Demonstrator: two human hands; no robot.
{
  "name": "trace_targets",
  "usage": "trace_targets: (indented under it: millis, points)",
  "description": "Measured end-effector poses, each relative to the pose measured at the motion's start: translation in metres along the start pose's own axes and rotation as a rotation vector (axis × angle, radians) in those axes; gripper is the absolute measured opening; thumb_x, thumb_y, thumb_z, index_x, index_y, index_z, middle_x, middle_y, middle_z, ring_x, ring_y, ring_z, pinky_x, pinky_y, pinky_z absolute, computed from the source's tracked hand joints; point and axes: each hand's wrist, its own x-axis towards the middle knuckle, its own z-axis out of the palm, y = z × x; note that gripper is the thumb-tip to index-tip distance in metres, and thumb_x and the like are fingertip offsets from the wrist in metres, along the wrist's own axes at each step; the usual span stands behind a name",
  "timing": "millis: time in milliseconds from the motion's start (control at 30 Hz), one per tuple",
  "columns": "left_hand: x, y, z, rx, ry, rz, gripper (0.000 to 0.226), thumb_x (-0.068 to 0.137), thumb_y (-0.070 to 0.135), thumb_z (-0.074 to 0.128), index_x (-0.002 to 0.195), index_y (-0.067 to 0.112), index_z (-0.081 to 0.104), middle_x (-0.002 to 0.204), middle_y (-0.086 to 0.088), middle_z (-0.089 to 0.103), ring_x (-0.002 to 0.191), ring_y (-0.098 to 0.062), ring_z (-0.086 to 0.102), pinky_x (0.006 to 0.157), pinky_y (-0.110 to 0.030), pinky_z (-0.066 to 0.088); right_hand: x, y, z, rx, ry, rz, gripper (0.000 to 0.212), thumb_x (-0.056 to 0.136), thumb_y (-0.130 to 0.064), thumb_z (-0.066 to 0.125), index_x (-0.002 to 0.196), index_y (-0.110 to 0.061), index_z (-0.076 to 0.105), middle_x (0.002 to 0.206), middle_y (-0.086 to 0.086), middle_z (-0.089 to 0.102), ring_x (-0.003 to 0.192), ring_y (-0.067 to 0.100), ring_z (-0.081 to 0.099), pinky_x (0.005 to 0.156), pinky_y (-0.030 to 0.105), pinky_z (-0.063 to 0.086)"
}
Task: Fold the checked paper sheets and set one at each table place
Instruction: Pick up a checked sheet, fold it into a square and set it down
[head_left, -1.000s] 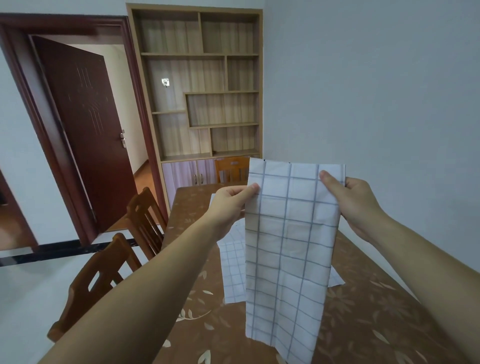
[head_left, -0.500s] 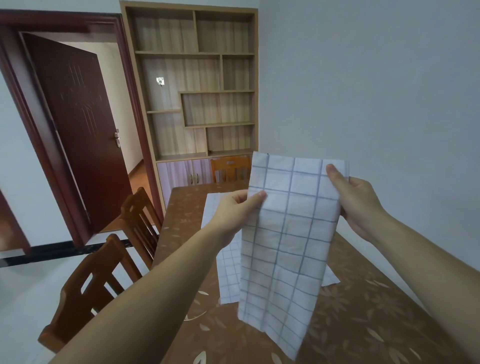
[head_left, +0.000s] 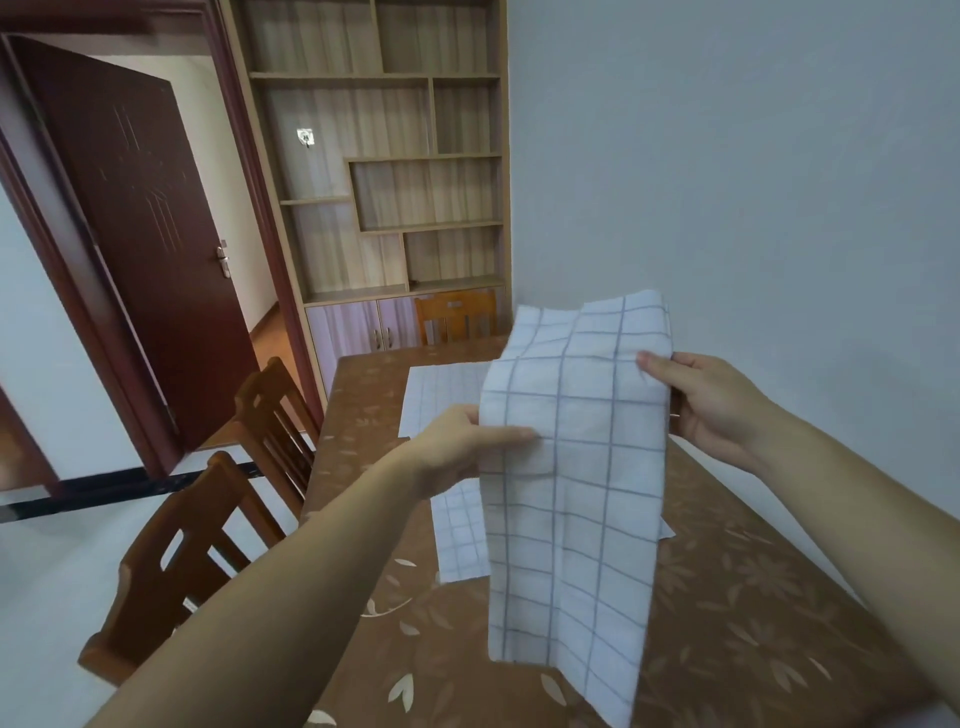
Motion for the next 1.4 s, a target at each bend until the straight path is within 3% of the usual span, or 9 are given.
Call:
trace_targets:
  millis: [167, 233, 333, 533, 767, 933, 1167, 1267, 1400]
  points:
    - [0.004, -0.01, 0.008, -0.13, 0.159, 0.074, 0.02, 0.089, 0.016, 0.069, 0.1, 0.0, 0.073, 0.101, -0.016, 0.075, 0.092, -0.03, 0.072, 0.081, -0.039, 0.059, -0.006, 0.024, -0.009, -0.061, -0.194, 0.212, 0.042, 0.089, -0.055, 0.051, 0.115, -0.025, 0.065, 0.094, 0.005, 0.076, 0.08, 0.019, 0.074, 0.078, 0.039, 0.054]
    - [0.007, -0.011, 0.009, -0.138, 0.222, 0.072, 0.028, 0.089, 0.021, 0.07, 0.103, -0.003, 0.072, 0.101, -0.019, 0.074, 0.089, -0.031, 0.072, 0.082, -0.04, 0.059, -0.009, 0.043, -0.01, -0.216, -0.276, 0.264, 0.041, 0.087, -0.042, 0.062, 0.124, -0.025, 0.061, 0.103, 0.005, 0.076, 0.094, 0.025, 0.072, 0.089, 0.045, 0.055]
    - [0.008, -0.013, 0.007, -0.116, 0.24, 0.016, 0.038, 0.089, 0.029, 0.071, 0.112, 0.0, 0.069, 0.105, -0.015, 0.074, 0.096, -0.029, 0.072, 0.088, -0.042, 0.058, -0.007, 0.058, -0.009, -0.32, -0.117, 0.21, 0.043, 0.09, -0.012, 0.066, 0.131, -0.02, 0.057, 0.109, 0.008, 0.074, 0.092, 0.025, 0.073, 0.081, 0.035, 0.058]
    - [0.004, -0.011, 0.004, -0.046, 0.113, -0.094, 0.024, 0.085, 0.016, 0.073, 0.107, 0.022, 0.065, 0.11, 0.0, 0.07, 0.103, -0.02, 0.066, 0.088, -0.036, 0.056, -0.012, 0.054, -0.002, -0.329, 0.099, 0.008, 0.039, 0.091, -0.01, 0.064, 0.125, -0.027, 0.055, 0.093, 0.003, 0.07, 0.071, 0.004, 0.071, 0.059, 0.012, 0.051]
    - [0.004, -0.013, 0.007, -0.08, 0.183, -0.059, 0.083, 0.082, 0.001, 0.074, 0.149, 0.028, 0.032, 0.13, -0.003, 0.042, 0.107, -0.024, 0.057, 0.075, -0.031, 0.056, -0.012, 0.056, -0.002, -0.21, 0.171, -0.07, 0.013, 0.092, -0.011, 0.063, 0.098, -0.016, 0.074, 0.093, 0.007, 0.072, 0.071, 0.012, 0.068, 0.064, 0.017, 0.057]
    - [0.003, -0.009, 0.009, 0.303, 0.199, 0.093, 0.06, 0.082, 0.006, 0.075, 0.134, 0.025, 0.052, 0.12, -0.01, 0.062, 0.104, -0.024, 0.064, 0.087, -0.035, 0.058, -0.008, 0.048, -0.008, -0.302, 0.065, -0.091, 0.026, 0.085, -0.002, 0.07, 0.105, -0.019, 0.069, 0.103, 0.0, 0.07, 0.075, 0.004, 0.069, 0.07, 0.021, 0.059]
    - [0.004, 0.001, 0.008, 0.684, 0.252, 0.221, 0.024, 0.092, 0.02, 0.066, 0.116, 0.018, 0.069, 0.1, 0.005, 0.063, 0.085, -0.012, 0.061, 0.064, -0.016, 0.054, -0.009, 0.041, -0.015, -0.92, 0.052, -0.244, 0.032, 0.076, -0.009, 0.073, 0.096, -0.033, 0.066, 0.088, -0.008, 0.068, 0.076, 0.006, 0.062, 0.063, 0.011, 0.044]
    - [0.003, 0.004, 0.004, 0.746, 0.204, 0.184, 0.023, 0.095, 0.027, 0.062, 0.112, 0.015, 0.072, 0.102, -0.002, 0.07, 0.092, -0.02, 0.065, 0.078, -0.033, 0.058, -0.01, 0.037, -0.014, -0.88, 0.112, -0.292, 0.027, 0.078, -0.007, 0.071, 0.093, -0.03, 0.069, 0.081, -0.009, 0.064, 0.069, 0.004, 0.058, 0.059, 0.005, 0.042]
    - [0.001, 0.008, -0.003, 0.803, 0.162, 0.168, 0.028, 0.098, 0.031, 0.055, 0.115, 0.015, 0.07, 0.101, 0.0, 0.068, 0.089, -0.015, 0.061, 0.072, -0.024, 0.046, -0.01, 0.032, -0.013, -0.809, 0.156, -0.331, 0.017, 0.081, -0.012, 0.072, 0.089, -0.027, 0.074, 0.081, -0.008, 0.07, 0.077, 0.008, 0.065, 0.065, 0.012, 0.043]
